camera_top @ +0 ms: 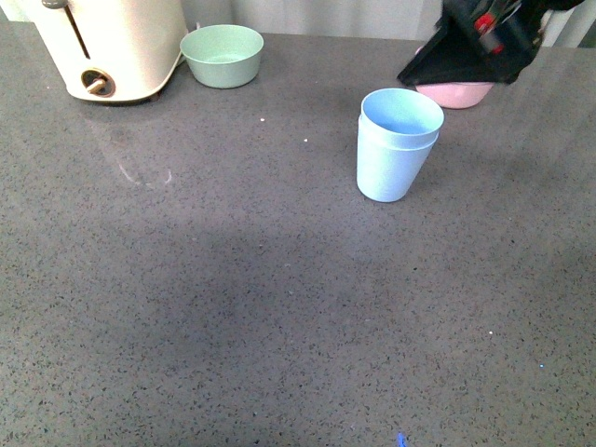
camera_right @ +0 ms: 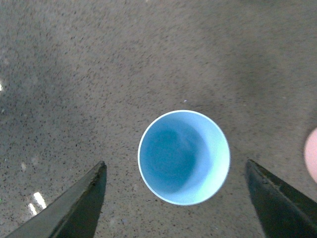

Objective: Stack blue cups with both arms

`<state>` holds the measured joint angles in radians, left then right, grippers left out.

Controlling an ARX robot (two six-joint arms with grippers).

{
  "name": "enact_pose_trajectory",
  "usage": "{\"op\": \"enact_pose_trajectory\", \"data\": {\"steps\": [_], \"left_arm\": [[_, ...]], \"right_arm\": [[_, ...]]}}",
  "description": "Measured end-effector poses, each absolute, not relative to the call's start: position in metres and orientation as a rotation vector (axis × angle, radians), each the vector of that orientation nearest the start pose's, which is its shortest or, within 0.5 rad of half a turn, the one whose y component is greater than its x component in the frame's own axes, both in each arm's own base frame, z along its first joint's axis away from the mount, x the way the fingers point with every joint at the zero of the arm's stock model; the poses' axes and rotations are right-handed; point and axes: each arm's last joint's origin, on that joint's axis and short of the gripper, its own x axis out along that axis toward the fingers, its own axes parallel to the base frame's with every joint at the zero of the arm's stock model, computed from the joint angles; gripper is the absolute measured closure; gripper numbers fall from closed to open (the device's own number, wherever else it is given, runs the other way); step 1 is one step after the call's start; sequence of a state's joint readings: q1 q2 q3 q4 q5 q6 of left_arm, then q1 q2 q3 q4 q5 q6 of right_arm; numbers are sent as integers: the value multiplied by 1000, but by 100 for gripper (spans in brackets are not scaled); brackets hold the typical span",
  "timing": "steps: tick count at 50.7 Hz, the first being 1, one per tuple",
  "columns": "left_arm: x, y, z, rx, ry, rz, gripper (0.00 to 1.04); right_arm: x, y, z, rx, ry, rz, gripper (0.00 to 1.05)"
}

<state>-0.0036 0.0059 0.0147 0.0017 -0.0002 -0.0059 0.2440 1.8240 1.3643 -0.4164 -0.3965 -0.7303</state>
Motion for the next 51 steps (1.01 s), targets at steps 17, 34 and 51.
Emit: {"op": "enact_pose_trajectory", "data": {"steps": [17, 34, 51], "left_arm": [[97, 0, 168, -6, -10, -4, 9], [97, 0, 168, -6, -10, -4, 9], [97, 0, 168, -6, -10, -3, 9]], "right_arm": [[320, 35, 282, -369, 374, 663, 9], [273, 17, 257, -134, 53, 28, 39], [218, 0, 217, -17, 9, -4, 90]]}}
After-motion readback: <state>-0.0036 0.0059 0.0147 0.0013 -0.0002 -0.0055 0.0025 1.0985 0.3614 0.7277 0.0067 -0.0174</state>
